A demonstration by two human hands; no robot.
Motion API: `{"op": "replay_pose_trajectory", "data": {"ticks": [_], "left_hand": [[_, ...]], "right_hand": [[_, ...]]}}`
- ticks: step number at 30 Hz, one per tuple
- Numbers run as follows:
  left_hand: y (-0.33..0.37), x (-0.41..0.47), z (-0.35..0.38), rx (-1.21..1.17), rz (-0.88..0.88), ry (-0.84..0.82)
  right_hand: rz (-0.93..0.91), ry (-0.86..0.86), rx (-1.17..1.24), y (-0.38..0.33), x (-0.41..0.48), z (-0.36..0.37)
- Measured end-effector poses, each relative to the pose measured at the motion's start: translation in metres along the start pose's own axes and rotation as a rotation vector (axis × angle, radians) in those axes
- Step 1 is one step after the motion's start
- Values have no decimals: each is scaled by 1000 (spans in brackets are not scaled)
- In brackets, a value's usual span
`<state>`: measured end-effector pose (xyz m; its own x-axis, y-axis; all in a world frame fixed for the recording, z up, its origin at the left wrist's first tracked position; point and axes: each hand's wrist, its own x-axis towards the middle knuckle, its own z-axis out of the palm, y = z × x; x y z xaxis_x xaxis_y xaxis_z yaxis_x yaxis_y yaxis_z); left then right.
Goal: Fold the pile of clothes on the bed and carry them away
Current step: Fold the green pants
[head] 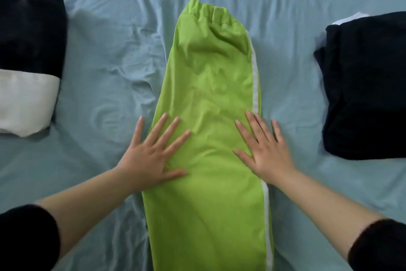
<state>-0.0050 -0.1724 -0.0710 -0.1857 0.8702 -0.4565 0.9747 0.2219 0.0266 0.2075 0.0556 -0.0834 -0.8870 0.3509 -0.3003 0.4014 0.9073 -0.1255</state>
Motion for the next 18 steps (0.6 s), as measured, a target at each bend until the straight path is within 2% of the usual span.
{"op": "replay_pose_trajectory", "data": {"ticks": [2, 4, 6, 7, 8, 11, 13, 15, 18], "left_hand": [[-13, -12, -6, -33, 42, -32], [-18, -6, -26, -301, -47, 35], [-18, 14, -54, -783, -311, 288], [-22, 30, -67, -980, -457, 387], [-27, 49, -79, -1116, -594, 414], [-45, 106, -105, -1631, -839, 238], [-52, 129, -120, -1910, -909, 175], [-59, 139, -124, -1977, -984, 165], [-64, 140, -124, -1986, -984, 175]], "right_hand": [[9, -26, 64, 10, -5, -12], [109, 36, 266, 13, 6, -28], [371, 239, 619, 13, 32, -48], [515, 294, 816, 13, 52, -60], [648, 286, 1032, 13, 73, -72], [936, 25, 1596, 16, 129, -104], [997, -90, 1789, 17, 151, -115], [970, -122, 1861, 14, 162, -117], [944, -128, 1865, 7, 164, -114]]}}
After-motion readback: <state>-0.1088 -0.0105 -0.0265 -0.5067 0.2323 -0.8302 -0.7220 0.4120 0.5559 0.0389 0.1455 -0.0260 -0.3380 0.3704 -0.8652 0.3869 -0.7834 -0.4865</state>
